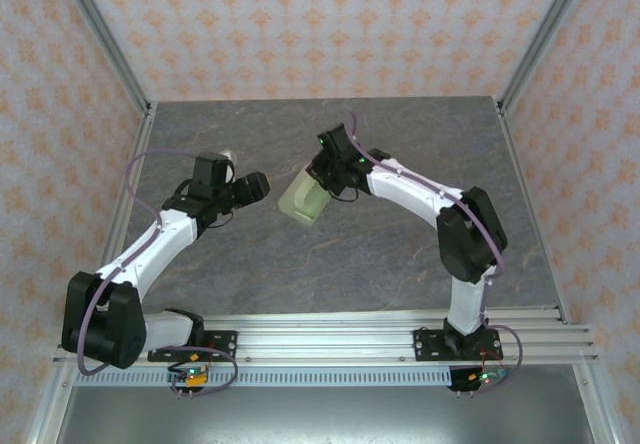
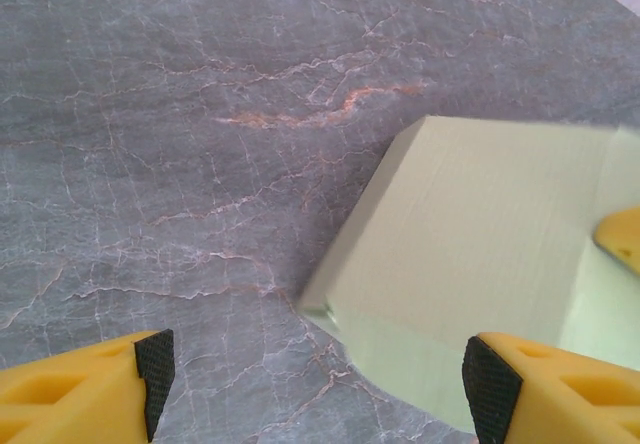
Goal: Fold the paper box
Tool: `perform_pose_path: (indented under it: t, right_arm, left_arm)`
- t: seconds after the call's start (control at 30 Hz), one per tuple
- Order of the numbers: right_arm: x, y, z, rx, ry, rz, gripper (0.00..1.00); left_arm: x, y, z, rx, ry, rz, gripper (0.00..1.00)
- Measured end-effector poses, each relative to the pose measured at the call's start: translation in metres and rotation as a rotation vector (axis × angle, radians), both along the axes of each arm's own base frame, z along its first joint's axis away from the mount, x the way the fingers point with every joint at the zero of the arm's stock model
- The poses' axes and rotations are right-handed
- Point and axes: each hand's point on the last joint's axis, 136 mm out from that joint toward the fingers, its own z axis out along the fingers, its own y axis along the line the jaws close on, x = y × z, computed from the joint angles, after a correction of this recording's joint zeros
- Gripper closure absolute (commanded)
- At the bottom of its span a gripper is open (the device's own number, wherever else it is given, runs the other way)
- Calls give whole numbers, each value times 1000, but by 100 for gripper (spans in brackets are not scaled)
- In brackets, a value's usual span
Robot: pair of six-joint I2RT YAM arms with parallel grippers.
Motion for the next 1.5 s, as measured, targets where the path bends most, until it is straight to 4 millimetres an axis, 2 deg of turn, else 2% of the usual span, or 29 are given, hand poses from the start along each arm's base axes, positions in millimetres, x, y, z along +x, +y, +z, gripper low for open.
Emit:
perform_pose_path:
  t: [0.07,0.2,0.3,0.47,0.6,0.7,0.73,0.83,0.93,1.0,1.13,1.2,1.27,1.37,1.5]
  right_arm:
    - [-12,-17,-1,-39,12,-136,79]
    - [-23,-35,23,-55,-25,-350,77]
    - [-19,-43,33,-24,-40,-458,62]
    - [-15,-49,33,-11,-33,-493,45]
    - [-14,-54,40,-48,-60,-398,37]
    - [-13,-85,55,-111,-132,-287,30]
    - [-14,-102,61,-150,-171,-250,29]
    - [-17,-152,81,-303,-305,-134,16]
    - [-28,-179,87,-470,-434,21,16]
    - [-37,-182,75,-562,-495,166,16]
    - [-55,-172,27,-653,-557,498,17]
    - [-60,-170,10,-677,-559,603,18]
    - [-55,-166,4,-700,-578,680,21]
    - [-38,-152,-3,-721,-593,778,25]
    - [-13,-135,-3,-727,-620,846,35]
  left_arm:
    - [0,0,2,-3,-9,-1,21]
    - [-2,-2,0,-13,-17,-10,21]
    - [-3,-5,-1,-24,-14,-22,21]
    - [-1,-11,1,-51,-36,-49,21]
    - [-9,-27,-5,-39,-36,-118,23]
    - [-26,-47,-2,23,-55,-200,23]
    - [-33,-57,5,42,-83,-238,22]
    - [-51,-76,24,73,-167,-315,22]
    - [-60,-83,25,112,-205,-345,20]
    - [-65,-90,17,142,-200,-374,15]
    - [-78,-114,2,228,-205,-477,14]
    - [-81,-121,-5,265,-203,-508,15]
    - [-76,-121,-11,306,-193,-501,15]
    - [-62,-122,-12,352,-185,-472,20]
    - [-44,-129,-10,360,-177,-451,35]
